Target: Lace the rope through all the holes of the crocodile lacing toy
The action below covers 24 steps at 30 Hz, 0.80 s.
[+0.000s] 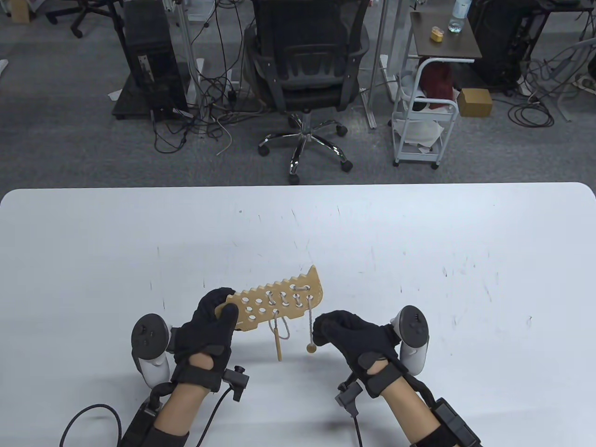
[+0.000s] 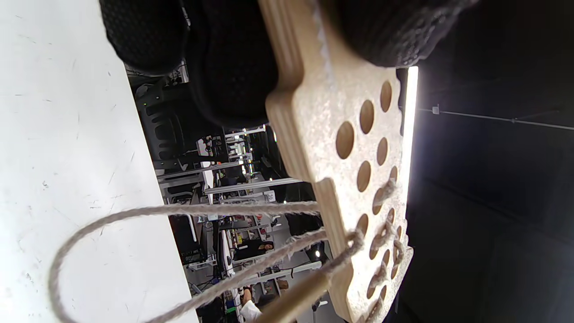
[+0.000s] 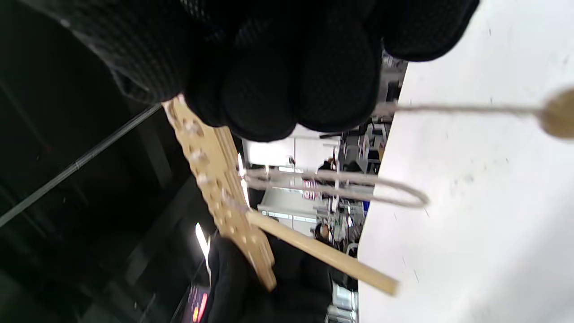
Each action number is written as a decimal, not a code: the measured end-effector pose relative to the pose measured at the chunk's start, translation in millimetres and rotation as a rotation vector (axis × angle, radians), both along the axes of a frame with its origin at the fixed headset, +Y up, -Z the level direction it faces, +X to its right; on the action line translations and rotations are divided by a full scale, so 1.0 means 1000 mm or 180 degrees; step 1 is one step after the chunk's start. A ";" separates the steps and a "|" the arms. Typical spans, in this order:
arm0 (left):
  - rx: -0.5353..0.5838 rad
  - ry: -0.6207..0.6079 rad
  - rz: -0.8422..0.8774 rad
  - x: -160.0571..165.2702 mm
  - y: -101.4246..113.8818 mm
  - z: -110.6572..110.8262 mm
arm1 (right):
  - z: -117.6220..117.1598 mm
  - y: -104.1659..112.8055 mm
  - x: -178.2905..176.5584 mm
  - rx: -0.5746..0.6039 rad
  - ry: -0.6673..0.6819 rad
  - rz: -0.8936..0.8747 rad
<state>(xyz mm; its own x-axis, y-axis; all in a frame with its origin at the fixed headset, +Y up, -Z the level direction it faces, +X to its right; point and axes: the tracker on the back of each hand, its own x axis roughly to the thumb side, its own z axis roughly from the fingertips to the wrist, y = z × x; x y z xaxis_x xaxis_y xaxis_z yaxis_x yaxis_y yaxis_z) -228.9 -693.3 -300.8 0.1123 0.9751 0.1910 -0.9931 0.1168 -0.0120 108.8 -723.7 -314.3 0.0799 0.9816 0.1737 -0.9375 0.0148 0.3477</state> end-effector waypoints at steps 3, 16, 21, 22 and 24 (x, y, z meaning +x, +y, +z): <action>-0.0007 0.0021 -0.0009 0.000 0.000 0.000 | 0.002 0.000 -0.005 0.0104 -0.0015 0.0224; -0.0004 -0.0190 -0.0040 0.014 0.001 0.005 | 0.015 -0.005 -0.029 0.0381 0.0228 0.0949; -0.0003 -0.0300 -0.0052 0.022 0.000 0.007 | 0.018 -0.006 -0.033 0.0409 0.0247 0.1008; -0.0003 -0.0327 -0.0063 0.024 0.000 0.008 | 0.018 -0.006 -0.034 0.0411 0.0250 0.1012; 0.0003 -0.0373 -0.0084 0.027 -0.001 0.009 | 0.019 -0.006 -0.035 0.0400 0.0252 0.1022</action>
